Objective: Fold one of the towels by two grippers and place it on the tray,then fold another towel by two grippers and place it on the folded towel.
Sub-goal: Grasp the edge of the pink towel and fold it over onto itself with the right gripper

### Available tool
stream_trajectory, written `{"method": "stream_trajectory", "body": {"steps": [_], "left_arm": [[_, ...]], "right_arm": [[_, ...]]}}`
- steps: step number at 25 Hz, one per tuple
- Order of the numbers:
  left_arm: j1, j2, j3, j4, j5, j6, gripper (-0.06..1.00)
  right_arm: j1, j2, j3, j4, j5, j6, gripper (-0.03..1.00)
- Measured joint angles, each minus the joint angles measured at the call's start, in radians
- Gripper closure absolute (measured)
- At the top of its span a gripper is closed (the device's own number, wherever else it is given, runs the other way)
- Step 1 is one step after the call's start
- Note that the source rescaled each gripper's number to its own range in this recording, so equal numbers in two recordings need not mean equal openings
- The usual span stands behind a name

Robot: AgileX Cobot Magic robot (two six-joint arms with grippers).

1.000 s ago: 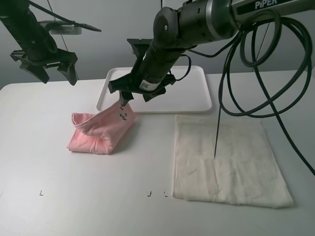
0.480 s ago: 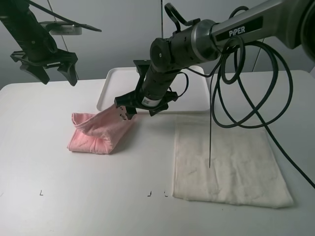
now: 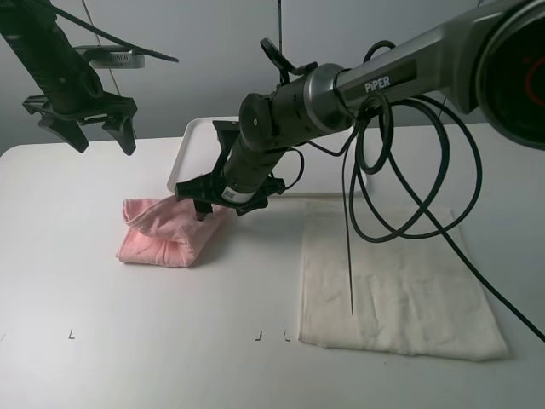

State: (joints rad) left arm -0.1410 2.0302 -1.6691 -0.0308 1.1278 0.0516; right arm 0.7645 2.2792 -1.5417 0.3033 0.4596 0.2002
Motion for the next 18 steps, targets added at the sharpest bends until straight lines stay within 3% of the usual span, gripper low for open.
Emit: {"method": "stream_trajectory", "body": {"steps": [18], "left_arm": [[0.000, 0.000, 0.000, -0.002, 0.000, 0.002, -0.05]], "right_arm": [[0.099, 0.000, 0.000, 0.100, -0.063, 0.000, 0.26]]}}
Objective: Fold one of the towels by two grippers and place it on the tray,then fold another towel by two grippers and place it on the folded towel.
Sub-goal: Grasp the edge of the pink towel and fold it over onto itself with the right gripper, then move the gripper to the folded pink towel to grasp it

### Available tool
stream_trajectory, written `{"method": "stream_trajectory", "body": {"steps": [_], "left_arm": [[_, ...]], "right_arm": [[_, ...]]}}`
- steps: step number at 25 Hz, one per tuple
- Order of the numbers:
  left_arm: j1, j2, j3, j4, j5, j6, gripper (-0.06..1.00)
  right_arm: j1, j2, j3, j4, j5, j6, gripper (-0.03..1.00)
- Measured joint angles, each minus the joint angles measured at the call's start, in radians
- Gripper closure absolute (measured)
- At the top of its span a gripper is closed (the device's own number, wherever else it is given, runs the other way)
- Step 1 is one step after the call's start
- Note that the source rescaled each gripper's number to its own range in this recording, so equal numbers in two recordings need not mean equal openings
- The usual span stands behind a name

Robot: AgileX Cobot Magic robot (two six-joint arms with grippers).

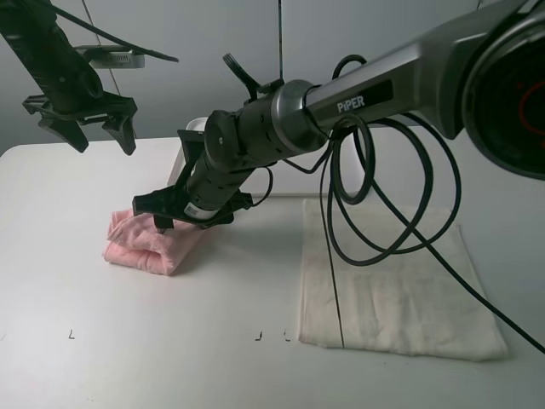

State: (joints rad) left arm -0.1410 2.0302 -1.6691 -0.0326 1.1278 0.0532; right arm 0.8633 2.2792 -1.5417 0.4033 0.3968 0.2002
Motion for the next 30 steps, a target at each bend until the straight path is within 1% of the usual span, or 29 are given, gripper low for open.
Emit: {"method": "stream_trajectory", "body": {"steps": [1, 4, 7, 8, 10, 14, 16, 25, 30], "left_arm": [[0.000, 0.000, 0.000, 0.000, 0.000, 0.000, -0.05], [0.000, 0.000, 0.000, 0.000, 0.000, 0.000, -0.05], [0.000, 0.000, 0.000, 0.000, 0.000, 0.000, -0.05], [0.000, 0.000, 0.000, 0.000, 0.000, 0.000, -0.05], [0.000, 0.000, 0.000, 0.000, 0.000, 0.000, -0.05], [0.000, 0.000, 0.000, 0.000, 0.000, 0.001, -0.05], [0.000, 0.000, 0.000, 0.000, 0.000, 0.001, -0.05], [0.000, 0.000, 0.000, 0.000, 0.000, 0.002, -0.05], [0.000, 0.000, 0.000, 0.000, -0.002, 0.014, -0.05]], "right_arm": [[0.000, 0.000, 0.000, 0.002, 0.007, 0.000, 0.25], [-0.004, 0.000, 0.000, 0.012, 0.055, 0.016, 0.14], [-0.033, 0.000, 0.000, 0.027, 0.114, 0.090, 0.06], [-0.046, 0.000, 0.000, 0.035, 0.125, 0.110, 0.06], [-0.068, 0.000, 0.000, 0.090, 0.143, 0.105, 0.05], [-0.078, 0.000, 0.000, 0.233, 0.149, 0.020, 0.05], [-0.078, 0.000, 0.000, 0.269, 0.149, 0.005, 0.05], [-0.078, 0.000, 0.010, 0.325, 0.104, -0.004, 0.05], [-0.078, 0.000, 0.051, 0.392, 0.066, -0.009, 0.05]]}}
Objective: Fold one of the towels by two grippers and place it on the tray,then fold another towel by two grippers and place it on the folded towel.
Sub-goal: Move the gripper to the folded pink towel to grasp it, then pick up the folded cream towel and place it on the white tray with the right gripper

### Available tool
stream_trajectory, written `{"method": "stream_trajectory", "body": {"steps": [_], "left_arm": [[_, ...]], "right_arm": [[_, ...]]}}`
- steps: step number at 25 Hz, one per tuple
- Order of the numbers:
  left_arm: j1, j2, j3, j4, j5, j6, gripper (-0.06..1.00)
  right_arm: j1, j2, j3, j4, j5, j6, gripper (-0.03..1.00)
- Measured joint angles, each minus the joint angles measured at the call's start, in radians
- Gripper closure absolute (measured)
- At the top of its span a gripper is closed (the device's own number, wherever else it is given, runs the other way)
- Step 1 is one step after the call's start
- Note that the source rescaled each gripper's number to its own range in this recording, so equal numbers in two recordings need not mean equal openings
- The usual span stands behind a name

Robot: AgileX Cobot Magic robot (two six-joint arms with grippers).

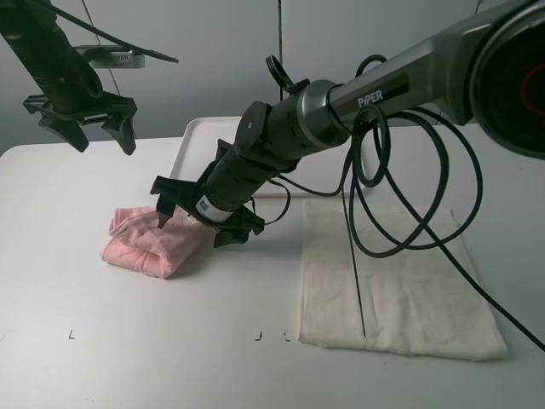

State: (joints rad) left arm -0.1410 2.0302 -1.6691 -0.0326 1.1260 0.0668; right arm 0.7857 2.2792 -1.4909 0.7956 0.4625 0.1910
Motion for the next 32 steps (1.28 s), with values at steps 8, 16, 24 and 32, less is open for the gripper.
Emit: {"method": "stream_trajectory", "body": {"steps": [8, 16, 24, 32], "left_arm": [[0.000, 0.000, 0.000, 0.000, 0.000, 0.012, -0.05], [0.000, 0.000, 0.000, 0.000, 0.002, 0.012, -0.05], [0.000, 0.000, 0.000, 0.000, 0.002, 0.012, -0.05], [0.000, 0.000, 0.000, 0.000, 0.002, 0.012, -0.05]], "right_arm": [[0.000, 0.000, 0.000, 0.062, -0.034, -0.043, 0.06], [0.000, 0.025, 0.000, 0.089, -0.036, -0.051, 0.08], [0.002, 0.049, 0.000, 0.209, -0.045, -0.178, 0.47], [0.002, 0.044, 0.000, 0.211, -0.068, -0.279, 0.94]]}}
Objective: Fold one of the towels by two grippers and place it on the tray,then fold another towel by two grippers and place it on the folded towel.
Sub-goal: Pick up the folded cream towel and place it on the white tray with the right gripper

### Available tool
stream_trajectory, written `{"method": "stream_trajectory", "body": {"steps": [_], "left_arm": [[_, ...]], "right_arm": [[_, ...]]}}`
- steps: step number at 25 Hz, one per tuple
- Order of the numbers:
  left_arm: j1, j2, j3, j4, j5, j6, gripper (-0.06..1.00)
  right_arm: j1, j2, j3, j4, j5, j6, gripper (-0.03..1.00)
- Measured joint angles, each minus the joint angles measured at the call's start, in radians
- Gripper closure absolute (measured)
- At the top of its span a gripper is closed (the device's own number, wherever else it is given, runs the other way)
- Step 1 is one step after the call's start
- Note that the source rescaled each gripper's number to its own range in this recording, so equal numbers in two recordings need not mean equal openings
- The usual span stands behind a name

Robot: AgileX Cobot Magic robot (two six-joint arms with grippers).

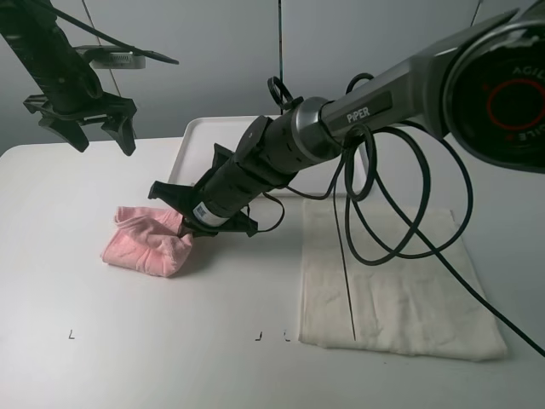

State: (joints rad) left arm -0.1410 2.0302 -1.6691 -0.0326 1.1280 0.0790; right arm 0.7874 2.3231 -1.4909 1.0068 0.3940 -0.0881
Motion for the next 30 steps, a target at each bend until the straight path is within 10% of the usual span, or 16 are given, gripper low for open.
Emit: {"method": "stream_trajectory", "body": {"steps": [30], "left_arm": [[0.000, 0.000, 0.000, -0.021, 0.003, 0.000, -0.05]], "right_arm": [[-0.337, -0.104, -0.050, -0.467, -0.110, -0.028, 0.94]]}}
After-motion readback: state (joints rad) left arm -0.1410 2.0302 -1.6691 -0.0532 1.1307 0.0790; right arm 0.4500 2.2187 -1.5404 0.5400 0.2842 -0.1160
